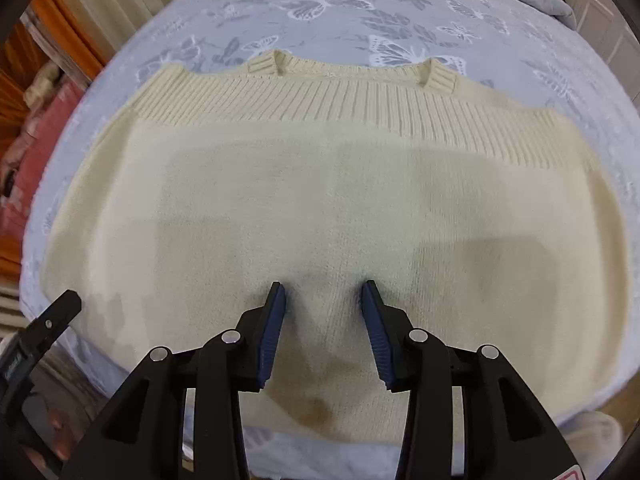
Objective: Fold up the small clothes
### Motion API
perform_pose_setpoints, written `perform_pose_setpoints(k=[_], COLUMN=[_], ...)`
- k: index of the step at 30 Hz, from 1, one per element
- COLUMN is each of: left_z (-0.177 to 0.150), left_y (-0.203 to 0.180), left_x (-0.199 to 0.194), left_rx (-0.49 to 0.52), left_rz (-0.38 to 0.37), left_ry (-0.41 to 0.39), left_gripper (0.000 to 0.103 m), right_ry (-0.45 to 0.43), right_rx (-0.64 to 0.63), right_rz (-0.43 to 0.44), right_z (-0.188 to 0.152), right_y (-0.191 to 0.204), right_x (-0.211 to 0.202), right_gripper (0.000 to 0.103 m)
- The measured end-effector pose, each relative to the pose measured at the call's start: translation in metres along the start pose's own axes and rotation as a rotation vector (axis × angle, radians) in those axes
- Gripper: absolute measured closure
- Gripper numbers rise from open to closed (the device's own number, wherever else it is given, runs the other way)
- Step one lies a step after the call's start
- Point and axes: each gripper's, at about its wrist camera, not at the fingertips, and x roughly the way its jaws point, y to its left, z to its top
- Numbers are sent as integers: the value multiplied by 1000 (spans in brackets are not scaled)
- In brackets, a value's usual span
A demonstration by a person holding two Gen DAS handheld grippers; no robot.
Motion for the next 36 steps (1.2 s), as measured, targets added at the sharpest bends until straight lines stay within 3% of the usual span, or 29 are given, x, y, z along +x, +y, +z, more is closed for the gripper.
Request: perform_pose_setpoints(k=[3, 7, 10, 12, 18, 23, 27, 32, 33, 36], left_z=[3, 5, 4, 4, 4, 2, 4, 12, 14, 17], left_y=[3, 1, 0, 2, 3, -2, 0, 13, 15, 24], left_x=[1, 5, 9, 9, 13, 16, 17, 25, 26, 33], left_rx=[-37, -42, -30, -34, -49, -31, -45, -152, -163, -205], left_rz=[-32, -37, -31, -27, -28, -12, -44, -143, -170, -281], left_ry=[8, 16, 30, 32, 43, 43, 47, 42, 43, 95], left_gripper=[14, 14, 14, 14, 14, 14, 13, 11, 12, 46], right_ry=[-49, -50, -10, 61, 34, 42, -6, 42, 48, 51], right_rx=[57, 122, 124, 112, 32, 65, 144, 189, 188, 172], right_rz=[119, 178, 151, 104, 38, 64, 116, 89, 91, 91], right_z=[15, 36, 40, 33, 27, 31, 28, 24, 23, 25], right_y=[-3, -2, 1, 4, 20, 14, -2, -19, -20, -18], right_x=[-23, -27, -7, 13, 17, 13, -10, 4, 7, 14], right_gripper=[69, 69, 71, 76, 74, 76, 76, 99, 99, 100])
